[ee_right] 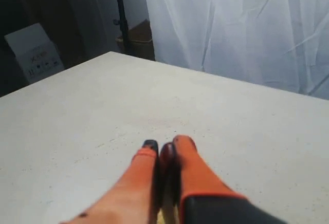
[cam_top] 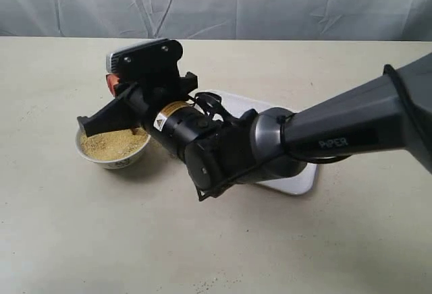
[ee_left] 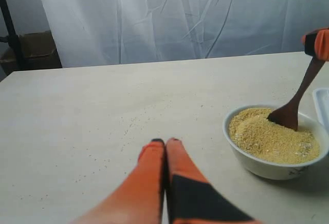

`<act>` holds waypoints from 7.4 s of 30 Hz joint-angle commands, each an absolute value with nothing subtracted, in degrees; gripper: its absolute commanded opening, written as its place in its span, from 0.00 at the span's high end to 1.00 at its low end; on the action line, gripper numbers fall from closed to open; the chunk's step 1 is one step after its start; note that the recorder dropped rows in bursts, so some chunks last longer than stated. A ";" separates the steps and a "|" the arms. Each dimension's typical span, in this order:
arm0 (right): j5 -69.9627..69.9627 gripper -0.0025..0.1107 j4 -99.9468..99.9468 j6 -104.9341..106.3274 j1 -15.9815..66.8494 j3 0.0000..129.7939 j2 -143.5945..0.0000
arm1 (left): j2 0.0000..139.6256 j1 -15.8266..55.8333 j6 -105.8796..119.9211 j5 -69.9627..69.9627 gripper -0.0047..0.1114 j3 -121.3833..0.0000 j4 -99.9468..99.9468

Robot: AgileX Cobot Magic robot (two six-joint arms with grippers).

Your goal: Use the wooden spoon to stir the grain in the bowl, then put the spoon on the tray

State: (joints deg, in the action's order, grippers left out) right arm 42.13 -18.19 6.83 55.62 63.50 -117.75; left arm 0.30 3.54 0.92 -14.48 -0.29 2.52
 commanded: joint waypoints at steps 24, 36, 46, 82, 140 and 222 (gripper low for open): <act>40.64 0.99 -16.46 8.07 55.47 63.70 -118.49 | 0.00 2.81 0.91 -13.73 0.96 0.00 2.63; 40.81 0.99 -10.60 4.52 55.47 63.70 -113.38 | 0.00 2.81 0.91 -13.73 0.96 0.00 2.63; 40.85 0.99 -4.26 0.00 56.66 63.70 -114.78 | 0.00 2.81 0.91 -13.73 0.96 0.00 2.63; 38.34 0.99 -19.55 15.49 56.43 63.70 -117.19 | 0.00 2.83 0.91 -13.73 0.96 0.00 2.53; 18.38 0.99 -31.17 -3.07 46.73 63.70 -98.89 | 0.00 2.83 0.91 -13.73 0.96 0.00 2.53; -40.75 0.98 -22.62 21.24 3.47 59.76 -91.19 | 0.00 0.68 0.91 -13.73 0.96 0.00 2.53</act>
State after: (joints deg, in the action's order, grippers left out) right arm -38.90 -31.46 27.84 3.70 59.56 -94.09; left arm 0.30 0.76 0.92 -14.48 -0.29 2.52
